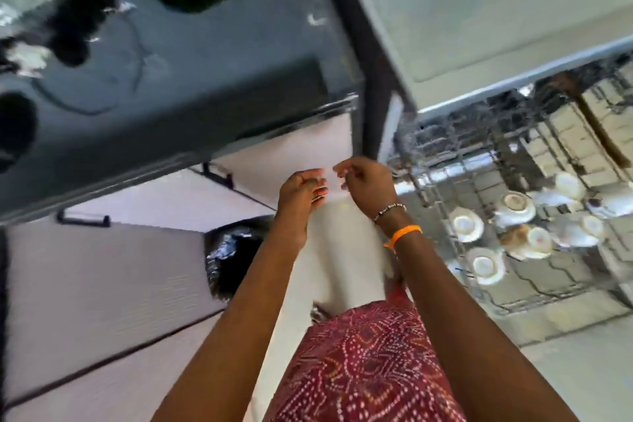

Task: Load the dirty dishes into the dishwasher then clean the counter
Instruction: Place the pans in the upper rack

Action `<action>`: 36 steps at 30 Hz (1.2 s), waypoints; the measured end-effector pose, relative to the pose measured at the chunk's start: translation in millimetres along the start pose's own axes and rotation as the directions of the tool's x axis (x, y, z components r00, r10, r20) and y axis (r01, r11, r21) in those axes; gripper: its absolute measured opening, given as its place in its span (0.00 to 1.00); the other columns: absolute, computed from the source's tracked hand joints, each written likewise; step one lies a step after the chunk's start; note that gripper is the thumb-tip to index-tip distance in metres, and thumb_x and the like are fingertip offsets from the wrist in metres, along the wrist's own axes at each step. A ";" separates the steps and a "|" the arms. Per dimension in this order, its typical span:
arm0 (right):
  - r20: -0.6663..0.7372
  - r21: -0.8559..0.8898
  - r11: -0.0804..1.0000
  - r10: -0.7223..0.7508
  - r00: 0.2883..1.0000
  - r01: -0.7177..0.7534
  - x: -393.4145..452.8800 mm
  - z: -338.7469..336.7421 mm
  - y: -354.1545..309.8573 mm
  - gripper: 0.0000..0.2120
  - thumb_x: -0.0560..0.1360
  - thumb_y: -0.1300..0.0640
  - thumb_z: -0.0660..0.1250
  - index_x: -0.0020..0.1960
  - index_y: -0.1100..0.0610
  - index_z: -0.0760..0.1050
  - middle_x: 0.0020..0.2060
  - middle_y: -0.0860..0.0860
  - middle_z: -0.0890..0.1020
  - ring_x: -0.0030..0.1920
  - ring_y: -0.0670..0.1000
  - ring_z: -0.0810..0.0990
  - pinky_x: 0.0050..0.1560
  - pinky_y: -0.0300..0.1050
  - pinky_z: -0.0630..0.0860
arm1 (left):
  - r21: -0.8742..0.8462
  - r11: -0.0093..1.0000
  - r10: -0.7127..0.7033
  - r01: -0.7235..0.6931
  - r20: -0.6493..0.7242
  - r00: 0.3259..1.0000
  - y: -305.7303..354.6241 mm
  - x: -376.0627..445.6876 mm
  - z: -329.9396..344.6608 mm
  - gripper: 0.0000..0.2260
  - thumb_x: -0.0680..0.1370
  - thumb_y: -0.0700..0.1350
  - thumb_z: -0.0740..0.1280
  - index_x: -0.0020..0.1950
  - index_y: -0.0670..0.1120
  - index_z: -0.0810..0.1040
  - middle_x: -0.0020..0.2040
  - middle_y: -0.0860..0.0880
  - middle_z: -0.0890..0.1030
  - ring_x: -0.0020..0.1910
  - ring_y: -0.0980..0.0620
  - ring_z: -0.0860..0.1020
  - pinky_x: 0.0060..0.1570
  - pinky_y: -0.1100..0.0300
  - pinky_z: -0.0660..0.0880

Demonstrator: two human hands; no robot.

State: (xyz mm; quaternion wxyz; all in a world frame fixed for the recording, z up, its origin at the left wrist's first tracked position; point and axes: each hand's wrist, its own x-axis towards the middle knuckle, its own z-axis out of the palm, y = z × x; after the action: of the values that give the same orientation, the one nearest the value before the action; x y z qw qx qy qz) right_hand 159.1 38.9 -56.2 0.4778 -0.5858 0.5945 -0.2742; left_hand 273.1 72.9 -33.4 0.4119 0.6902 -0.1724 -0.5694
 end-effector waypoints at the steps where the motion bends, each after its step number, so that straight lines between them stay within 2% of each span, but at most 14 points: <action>1: 0.029 0.007 1.000 -0.020 0.999 0.019 -4.5 19.2 -15.8 0.13 0.72 0.71 0.58 0.47 0.63 0.80 0.43 0.57 0.82 0.40 0.59 0.82 0.45 0.44 0.76 | -0.025 1.000 0.014 -0.015 -0.029 0.999 4.2 -5.9 -25.0 0.11 0.78 0.35 0.59 0.43 0.48 0.77 0.40 0.48 0.79 0.37 0.53 0.76 0.40 0.65 0.74; 7: 0.185 -0.019 0.976 -0.209 0.960 0.216 -23.5 118.3 -102.1 0.12 0.72 0.71 0.58 0.47 0.63 0.80 0.45 0.58 0.83 0.43 0.58 0.81 0.50 0.46 0.77 | -0.139 0.982 0.109 -0.129 -0.143 0.984 28.0 -41.2 -148.3 0.07 0.80 0.40 0.59 0.53 0.42 0.76 0.44 0.46 0.78 0.44 0.50 0.77 0.50 0.56 0.76; 9: 0.249 -0.036 0.960 -0.260 0.933 0.277 -28.0 145.1 -128.5 0.11 0.74 0.70 0.59 0.48 0.64 0.80 0.44 0.56 0.83 0.41 0.55 0.80 0.47 0.40 0.76 | -0.193 0.967 0.121 -0.165 -0.220 0.968 36.3 -49.4 -181.9 0.08 0.80 0.40 0.58 0.55 0.40 0.75 0.45 0.45 0.79 0.46 0.48 0.78 0.52 0.54 0.78; 11: 0.307 -0.027 0.944 -0.305 0.902 0.328 -30.1 169.7 -152.6 0.11 0.74 0.70 0.58 0.47 0.65 0.79 0.44 0.56 0.82 0.40 0.52 0.78 0.43 0.36 0.74 | -0.263 0.943 0.125 -0.201 -0.280 0.952 45.9 -56.6 -211.6 0.07 0.80 0.39 0.59 0.54 0.40 0.75 0.44 0.45 0.78 0.46 0.48 0.77 0.50 0.54 0.78; 13: 0.339 -0.012 0.930 -0.342 0.876 0.368 -29.4 188.2 -172.3 0.13 0.73 0.72 0.57 0.46 0.64 0.79 0.45 0.58 0.82 0.41 0.52 0.78 0.45 0.38 0.75 | -0.315 0.920 0.131 -0.231 -0.309 0.942 54.0 -61.1 -234.8 0.06 0.80 0.40 0.59 0.51 0.42 0.75 0.43 0.45 0.78 0.45 0.49 0.77 0.46 0.56 0.79; 16: 0.393 0.002 0.899 -0.404 0.826 0.439 -23.4 214.7 -202.2 0.13 0.72 0.73 0.57 0.45 0.65 0.79 0.45 0.57 0.83 0.40 0.51 0.78 0.41 0.30 0.74 | -0.369 0.885 0.157 -0.283 -0.335 0.929 64.8 -60.8 -268.8 0.07 0.80 0.40 0.59 0.48 0.43 0.76 0.41 0.46 0.77 0.43 0.51 0.76 0.43 0.59 0.78; 17: 0.399 0.002 0.889 -0.421 0.815 0.458 -20.1 221.9 -210.8 0.12 0.72 0.72 0.58 0.46 0.65 0.79 0.45 0.57 0.83 0.40 0.50 0.78 0.42 0.31 0.74 | -0.385 0.874 0.163 -0.295 -0.340 0.926 69.1 -58.2 -277.7 0.07 0.80 0.40 0.59 0.47 0.44 0.76 0.41 0.47 0.77 0.42 0.51 0.76 0.44 0.58 0.78; 20: 0.427 0.042 0.894 -0.419 0.801 0.446 -3.7 246.6 -238.4 0.12 0.73 0.71 0.58 0.45 0.63 0.80 0.41 0.54 0.81 0.38 0.50 0.78 0.45 0.41 0.78 | -0.411 0.854 0.173 -0.319 -0.354 0.919 85.3 -47.0 -306.7 0.07 0.80 0.39 0.59 0.47 0.44 0.76 0.40 0.47 0.77 0.40 0.52 0.76 0.46 0.57 0.78; 24: 0.459 0.084 0.890 -0.434 0.775 0.449 26.9 276.2 -267.7 0.13 0.73 0.70 0.57 0.43 0.59 0.79 0.37 0.50 0.79 0.33 0.49 0.77 0.39 0.36 0.75 | -0.415 0.844 0.169 -0.340 -0.396 0.903 112.2 -22.9 -337.8 0.06 0.80 0.39 0.59 0.48 0.45 0.76 0.41 0.47 0.77 0.40 0.52 0.76 0.42 0.58 0.77; 27: 0.491 0.101 0.896 -0.423 0.762 0.432 54.2 300.5 -287.2 0.13 0.73 0.71 0.57 0.42 0.60 0.78 0.35 0.48 0.78 0.34 0.50 0.76 0.38 0.34 0.73 | -0.354 0.854 0.162 -0.380 -0.514 0.842 136.4 5.6 -359.2 0.08 0.79 0.38 0.60 0.58 0.44 0.72 0.44 0.47 0.75 0.40 0.53 0.75 0.43 0.60 0.77; 30: 0.529 0.100 0.905 -0.400 0.748 0.413 79.8 319.6 -309.9 0.12 0.74 0.71 0.56 0.45 0.64 0.78 0.36 0.49 0.78 0.33 0.47 0.76 0.35 0.28 0.73 | -0.278 0.886 0.124 -0.371 -0.629 0.768 163.9 38.7 -379.7 0.19 0.79 0.38 0.60 0.69 0.49 0.63 0.44 0.49 0.74 0.39 0.54 0.75 0.45 0.61 0.75; 32: 0.563 0.110 0.913 -0.382 0.733 0.392 96.0 329.8 -320.3 0.12 0.74 0.72 0.56 0.46 0.64 0.78 0.36 0.49 0.78 0.34 0.46 0.75 0.35 0.28 0.73 | -0.399 0.845 0.018 -0.355 -0.643 0.766 178.8 61.5 -394.3 0.22 0.80 0.41 0.60 0.72 0.50 0.57 0.47 0.48 0.75 0.39 0.52 0.76 0.41 0.59 0.76; 34: 0.589 0.105 0.910 -0.381 0.712 0.400 115.8 339.8 -328.8 0.14 0.74 0.70 0.57 0.42 0.58 0.78 0.35 0.47 0.78 0.35 0.49 0.77 0.43 0.36 0.76 | -0.587 0.737 -0.119 -0.334 -0.599 0.792 194.0 79.7 -410.5 0.20 0.80 0.45 0.61 0.70 0.44 0.60 0.49 0.44 0.75 0.38 0.49 0.78 0.33 0.57 0.78; 36: 0.606 0.091 0.906 -0.380 0.699 0.414 131.7 347.5 -334.4 0.16 0.75 0.69 0.57 0.40 0.53 0.78 0.35 0.47 0.78 0.34 0.49 0.77 0.47 0.44 0.77 | -0.659 0.665 -0.166 -0.351 -0.589 0.791 201.4 92.8 -423.7 0.15 0.80 0.46 0.62 0.63 0.41 0.67 0.45 0.44 0.75 0.38 0.48 0.78 0.33 0.55 0.78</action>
State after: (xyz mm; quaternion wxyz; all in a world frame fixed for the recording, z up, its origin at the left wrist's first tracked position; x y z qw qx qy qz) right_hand 632.2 -60.8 70.9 0.5575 -0.7689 0.2744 -0.1508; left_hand 740.0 43.9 66.0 0.7177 0.5952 0.1774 -0.3147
